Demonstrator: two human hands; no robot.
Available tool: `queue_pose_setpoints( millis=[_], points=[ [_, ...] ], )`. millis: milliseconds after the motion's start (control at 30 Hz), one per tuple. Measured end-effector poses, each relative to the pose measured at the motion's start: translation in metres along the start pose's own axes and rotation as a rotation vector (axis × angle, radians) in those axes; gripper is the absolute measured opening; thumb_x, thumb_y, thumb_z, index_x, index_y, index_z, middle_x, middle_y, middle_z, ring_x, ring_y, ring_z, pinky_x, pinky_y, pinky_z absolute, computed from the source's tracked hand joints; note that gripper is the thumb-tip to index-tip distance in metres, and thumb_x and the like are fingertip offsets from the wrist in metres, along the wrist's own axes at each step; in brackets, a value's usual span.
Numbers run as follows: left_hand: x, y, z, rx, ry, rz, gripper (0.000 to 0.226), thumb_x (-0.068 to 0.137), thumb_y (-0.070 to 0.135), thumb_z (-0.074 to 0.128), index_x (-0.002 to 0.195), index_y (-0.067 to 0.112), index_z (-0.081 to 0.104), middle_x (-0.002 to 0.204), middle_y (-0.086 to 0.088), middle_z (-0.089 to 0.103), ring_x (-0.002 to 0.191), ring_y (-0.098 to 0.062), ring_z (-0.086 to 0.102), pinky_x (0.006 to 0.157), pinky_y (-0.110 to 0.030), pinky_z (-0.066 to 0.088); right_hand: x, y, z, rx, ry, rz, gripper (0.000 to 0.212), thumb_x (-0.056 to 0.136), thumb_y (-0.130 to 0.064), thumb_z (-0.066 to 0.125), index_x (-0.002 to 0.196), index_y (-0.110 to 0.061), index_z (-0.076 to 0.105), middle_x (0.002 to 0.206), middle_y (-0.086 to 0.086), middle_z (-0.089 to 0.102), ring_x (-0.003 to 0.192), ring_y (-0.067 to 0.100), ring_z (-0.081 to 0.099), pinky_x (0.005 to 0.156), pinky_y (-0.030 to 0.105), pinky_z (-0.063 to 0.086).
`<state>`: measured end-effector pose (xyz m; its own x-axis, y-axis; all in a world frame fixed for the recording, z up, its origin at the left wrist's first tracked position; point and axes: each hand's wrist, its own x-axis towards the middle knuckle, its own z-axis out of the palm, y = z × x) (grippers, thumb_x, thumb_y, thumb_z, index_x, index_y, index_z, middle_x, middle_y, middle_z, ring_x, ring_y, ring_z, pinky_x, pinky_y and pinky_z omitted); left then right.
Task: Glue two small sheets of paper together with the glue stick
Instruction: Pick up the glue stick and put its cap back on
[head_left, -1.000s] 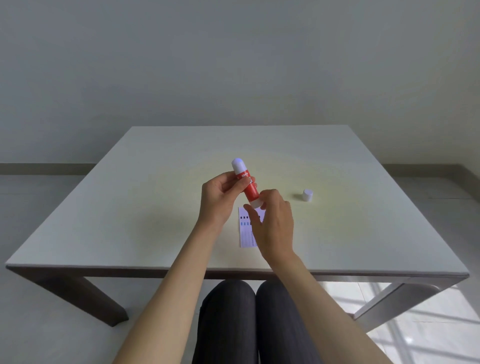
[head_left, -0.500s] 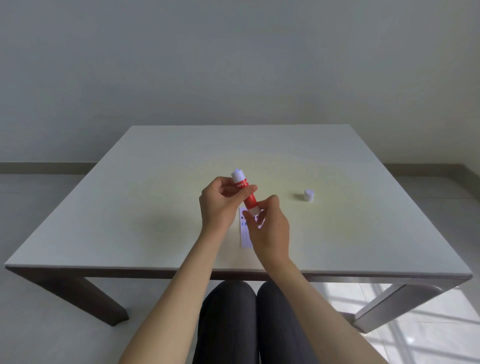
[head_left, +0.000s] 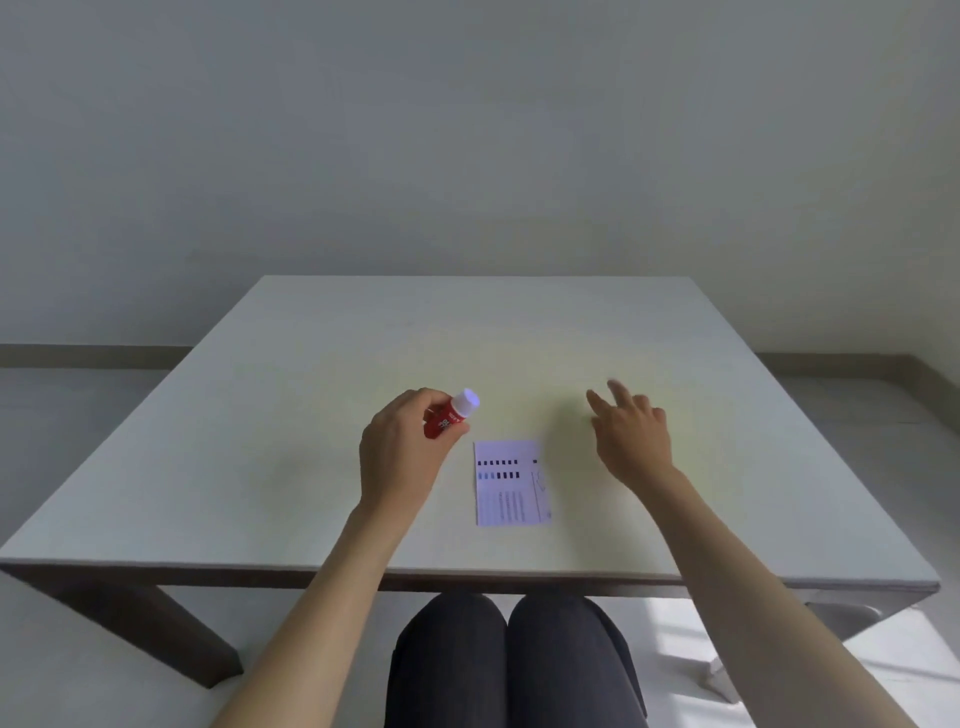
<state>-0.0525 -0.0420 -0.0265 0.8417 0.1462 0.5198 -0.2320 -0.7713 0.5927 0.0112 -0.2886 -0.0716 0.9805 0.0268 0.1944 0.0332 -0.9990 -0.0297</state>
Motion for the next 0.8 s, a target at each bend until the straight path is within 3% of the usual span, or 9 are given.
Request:
queue_pose_setpoints(
  millis=[67,133,267,333,533,800],
  points=[
    [-0.001,0.003,0.002,0.01,-0.009,0.012,0.017,0.074,0.029,0.075,0.085,0.019,0.068,0.082,0.006,0.07,0.074,-0.015,0.064,0.06,-0.024,0.042,-0.004,0.002,0.007,0.115,0.027,-0.038,0.045,0.089,0.0,0.041,0.131,-0.015,0.049,0.124,0.012,0.056,0.108,0.032,0.051,0.081,0.035,0.041],
    [-0.002,0.005,0.005,0.003,-0.026,0.017,0.017,0.075,0.03,0.075,0.087,0.02,0.068,0.083,0.006,0.071,0.075,-0.015,0.064,0.06,-0.025,0.045,-0.008,0.001,0.005,0.33,0.084,-0.008,0.042,0.086,0.006,0.043,0.123,-0.008,0.057,0.114,0.014,0.062,0.104,0.032,0.055,0.078,0.033,0.044],
    [-0.003,0.014,0.01,-0.043,-0.107,0.009,0.023,0.08,0.045,0.066,0.083,0.021,0.065,0.081,0.006,0.067,0.074,-0.015,0.064,0.063,-0.03,0.05,-0.022,-0.03,-0.033,1.188,0.14,0.111,0.019,0.085,-0.004,0.061,0.103,-0.006,0.068,0.085,0.009,0.072,0.077,0.023,0.069,0.07,0.024,0.057],
    [-0.003,0.017,0.014,-0.037,-0.138,0.012,0.022,0.078,0.039,0.07,0.087,0.021,0.062,0.086,0.005,0.067,0.075,-0.015,0.065,0.065,-0.029,0.05,-0.031,-0.049,-0.051,1.41,0.107,0.032,0.014,0.086,-0.007,0.062,0.095,-0.015,0.07,0.084,0.005,0.072,0.073,0.017,0.07,0.062,0.022,0.058],
    [-0.005,0.02,0.015,-0.014,-0.155,0.037,0.031,0.075,0.03,0.075,0.099,0.015,0.062,0.097,-0.002,0.068,0.081,-0.018,0.064,0.073,-0.028,0.053,-0.04,-0.072,-0.066,1.437,0.056,-0.031,0.012,0.089,-0.011,0.059,0.099,-0.012,0.067,0.087,0.008,0.07,0.065,0.015,0.07,0.06,0.029,0.06],
    [-0.006,0.019,0.015,0.03,-0.166,0.102,0.031,0.072,0.031,0.077,0.096,0.016,0.064,0.094,-0.001,0.07,0.082,-0.021,0.064,0.08,-0.037,0.055,-0.045,-0.071,-0.067,1.311,0.075,-0.05,0.012,0.089,-0.012,0.06,0.098,-0.016,0.067,0.089,0.007,0.071,0.061,0.012,0.069,0.065,0.03,0.06]
  ],
)
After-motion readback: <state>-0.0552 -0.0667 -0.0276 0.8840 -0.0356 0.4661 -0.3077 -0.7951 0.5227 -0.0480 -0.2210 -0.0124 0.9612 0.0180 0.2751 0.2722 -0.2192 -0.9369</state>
